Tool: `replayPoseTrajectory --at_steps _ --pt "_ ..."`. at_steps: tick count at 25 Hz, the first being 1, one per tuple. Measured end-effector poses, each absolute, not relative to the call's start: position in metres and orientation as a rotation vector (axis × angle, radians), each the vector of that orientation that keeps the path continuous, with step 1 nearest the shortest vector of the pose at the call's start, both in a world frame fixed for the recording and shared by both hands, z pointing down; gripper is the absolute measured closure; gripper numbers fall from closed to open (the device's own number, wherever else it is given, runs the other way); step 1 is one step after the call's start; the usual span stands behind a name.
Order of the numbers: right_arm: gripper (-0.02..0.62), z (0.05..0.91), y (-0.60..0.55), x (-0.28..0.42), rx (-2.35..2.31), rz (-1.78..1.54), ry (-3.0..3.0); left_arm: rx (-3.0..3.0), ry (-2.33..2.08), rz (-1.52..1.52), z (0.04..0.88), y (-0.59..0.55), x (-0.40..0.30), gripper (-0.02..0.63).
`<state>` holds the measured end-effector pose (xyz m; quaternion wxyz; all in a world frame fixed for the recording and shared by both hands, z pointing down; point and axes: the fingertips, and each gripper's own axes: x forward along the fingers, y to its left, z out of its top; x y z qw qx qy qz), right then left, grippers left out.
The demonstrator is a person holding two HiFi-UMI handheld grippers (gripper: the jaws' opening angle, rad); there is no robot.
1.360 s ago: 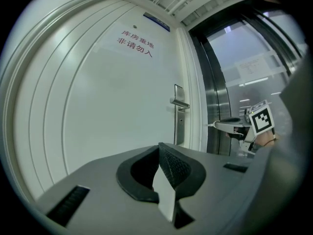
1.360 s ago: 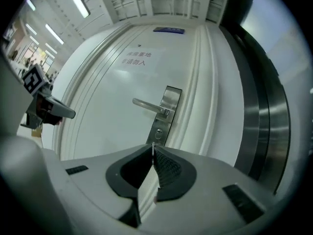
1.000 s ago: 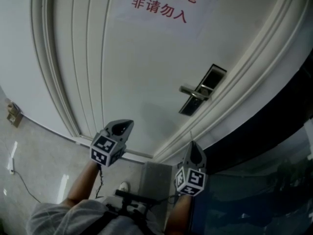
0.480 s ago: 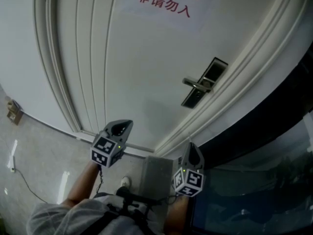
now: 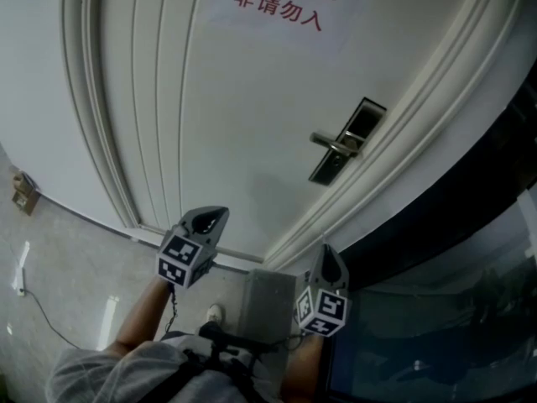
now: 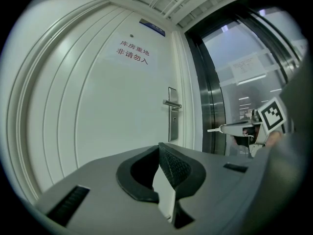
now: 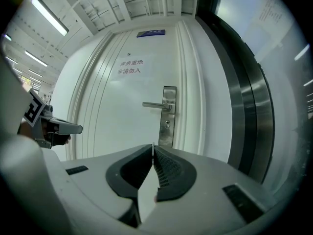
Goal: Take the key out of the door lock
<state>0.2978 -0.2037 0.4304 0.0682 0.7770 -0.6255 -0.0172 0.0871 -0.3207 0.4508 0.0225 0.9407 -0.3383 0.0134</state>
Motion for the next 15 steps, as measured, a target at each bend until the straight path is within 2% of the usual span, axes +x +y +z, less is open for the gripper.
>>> replayPoseTrajectory --at_steps 15 --pt "0.574 0.4300 -0.2078 0.3021 2.326 -0.055 -1.909 2.907 -1.055 0.040 0.4493 -0.3245 0.0954 0.599"
